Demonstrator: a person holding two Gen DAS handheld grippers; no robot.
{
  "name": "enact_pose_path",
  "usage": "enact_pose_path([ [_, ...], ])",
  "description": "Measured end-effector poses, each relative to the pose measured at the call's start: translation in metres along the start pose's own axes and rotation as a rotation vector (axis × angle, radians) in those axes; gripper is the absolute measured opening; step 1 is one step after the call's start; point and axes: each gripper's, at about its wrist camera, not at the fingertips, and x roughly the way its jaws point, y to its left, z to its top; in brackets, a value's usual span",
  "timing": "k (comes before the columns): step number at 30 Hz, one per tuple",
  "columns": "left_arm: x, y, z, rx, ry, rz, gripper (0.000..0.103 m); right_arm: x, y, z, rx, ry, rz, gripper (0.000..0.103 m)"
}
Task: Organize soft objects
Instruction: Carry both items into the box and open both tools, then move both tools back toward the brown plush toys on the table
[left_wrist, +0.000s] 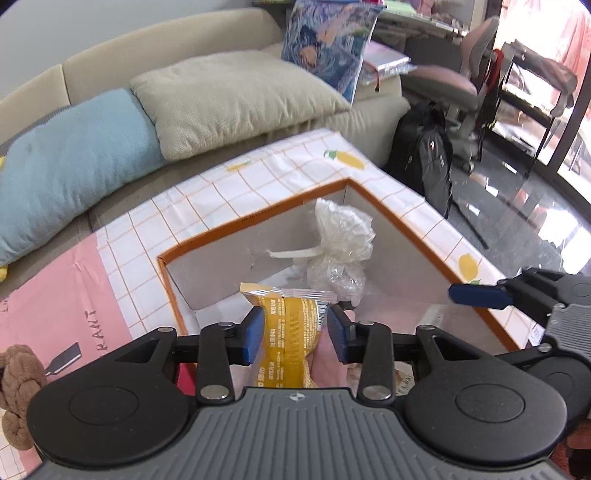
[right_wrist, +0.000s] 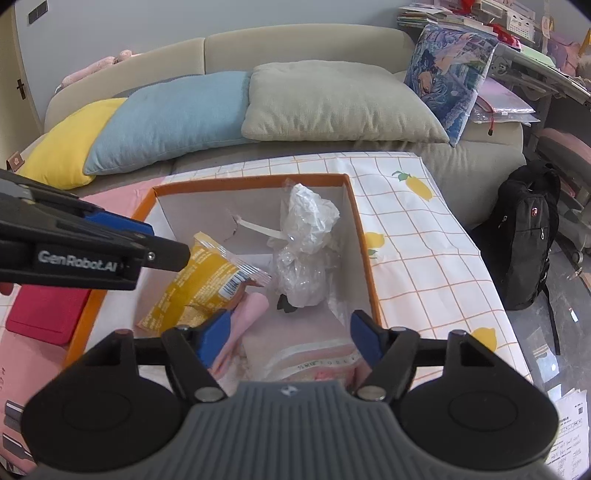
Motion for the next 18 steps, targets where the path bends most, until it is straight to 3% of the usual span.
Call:
enact_pose_path([
  [6,-0.041,0.006,-0.014,-0.031,-0.087,-0.001,0.048,-0.018,0.017,-0.004,0.011,-0.005,0.035,0.074],
  [8,-0.054,0.009,-0.021,-0.042,-0.113,0.002,0.049,-0.025,0.023,-0.005,0.034,-0.010,0.057,0.081],
  [14,-0.091,0.015,-0.047,-0.016,-0.178,0.070,0.049,-0.045,0.051,-0.011,0.065,-0.017,0.118,0.082],
  [18,-0.111,0.025,-0.067,-0.048,-0.203,0.083,0.049,-0.057,0.073,-0.019,0.056,-0.034,0.114,0.082],
])
